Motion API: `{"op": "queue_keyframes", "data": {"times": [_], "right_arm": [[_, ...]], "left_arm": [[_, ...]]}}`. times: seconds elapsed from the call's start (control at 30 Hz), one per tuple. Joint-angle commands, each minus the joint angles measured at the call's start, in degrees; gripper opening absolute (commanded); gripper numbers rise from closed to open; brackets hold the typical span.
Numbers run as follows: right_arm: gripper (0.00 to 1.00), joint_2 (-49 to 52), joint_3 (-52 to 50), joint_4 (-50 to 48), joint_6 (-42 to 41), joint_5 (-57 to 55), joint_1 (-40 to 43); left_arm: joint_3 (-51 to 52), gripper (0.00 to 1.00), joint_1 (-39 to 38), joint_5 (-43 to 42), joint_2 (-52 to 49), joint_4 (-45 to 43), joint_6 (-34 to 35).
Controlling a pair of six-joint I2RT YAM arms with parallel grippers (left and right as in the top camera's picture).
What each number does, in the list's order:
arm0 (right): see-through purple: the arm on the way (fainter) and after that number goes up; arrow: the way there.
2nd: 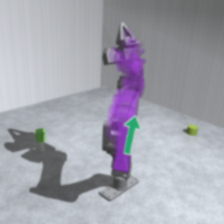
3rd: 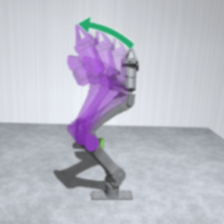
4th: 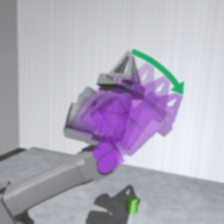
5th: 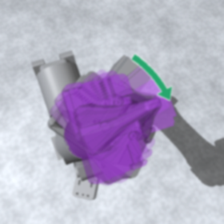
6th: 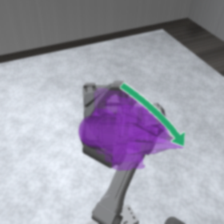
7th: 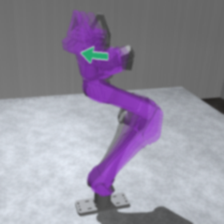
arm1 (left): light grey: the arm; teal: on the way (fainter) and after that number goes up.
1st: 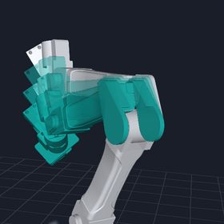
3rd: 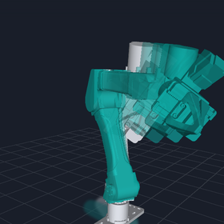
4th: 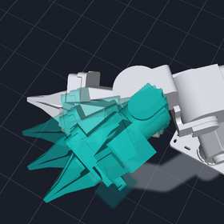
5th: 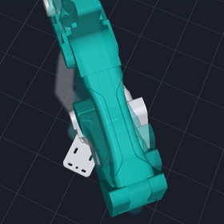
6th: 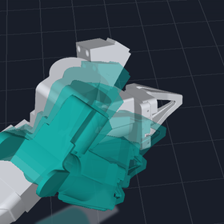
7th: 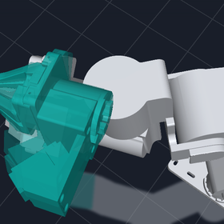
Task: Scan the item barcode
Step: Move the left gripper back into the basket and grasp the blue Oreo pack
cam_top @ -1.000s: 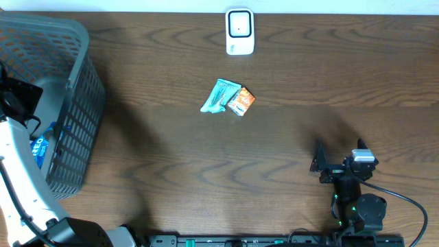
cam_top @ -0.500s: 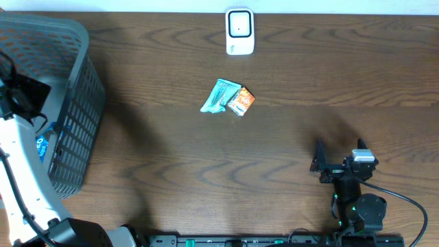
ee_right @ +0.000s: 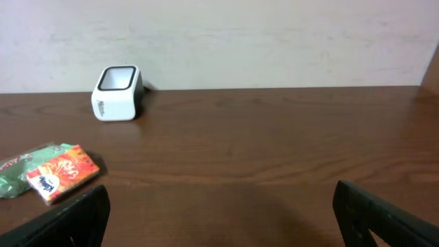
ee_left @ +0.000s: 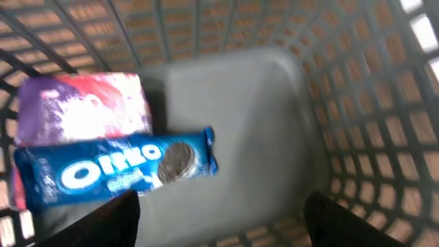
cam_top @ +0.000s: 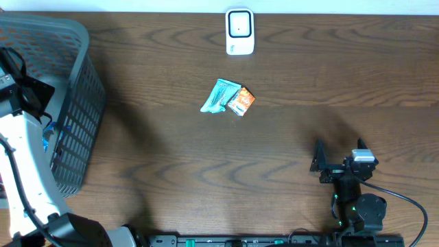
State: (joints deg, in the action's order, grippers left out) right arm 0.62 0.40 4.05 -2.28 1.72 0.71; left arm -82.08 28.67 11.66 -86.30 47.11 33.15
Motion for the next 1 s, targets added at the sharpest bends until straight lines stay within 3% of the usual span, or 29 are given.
{"op": "queue_keyframes", "data": {"times": [0.0,0.3,0.37,0.5,0.6,0.67,0.97], "right_arm": [[0.99,-0.3,-0.1,0.2,0.7,0.1,0.7],[0.99,-0.3,-0.1,0.2,0.7,0.1,0.7],[0.99,-0.3,-0.1,0.2,0.7,0.1,0.7],[0.99,-0.3,-0.1,0.2,0.7,0.1,0.7],[0.99,-0.3,-0.1,0.2,0.7,0.1,0.7],[0.99,-0.3,-0.1,0.2,0.7,0.1,0.7],[0.99,-0.3,-0.1,0.2,0.7,0.1,0.7]], "left_arm": [[0.5,0.77,0.4,7.6,-3.6,-0.2,-0.5],[0.5,0.76,4.4,7.4,-11.8,0.1,0.2],[0.5,0.71,4.9,6.0,-12.7,0.4,0.1],[0.6,0.7,5.0,1.2,-14.1,3.1,-0.5],[0.9,0.71,5.0,-2.2,-14.8,3.4,-4.7],[1.5,0.79,4.7,-2.2,-15.7,3.8,-7.1],[4.0,0.89,4.7,-0.9,-20.8,3.8,-17.1]]}}
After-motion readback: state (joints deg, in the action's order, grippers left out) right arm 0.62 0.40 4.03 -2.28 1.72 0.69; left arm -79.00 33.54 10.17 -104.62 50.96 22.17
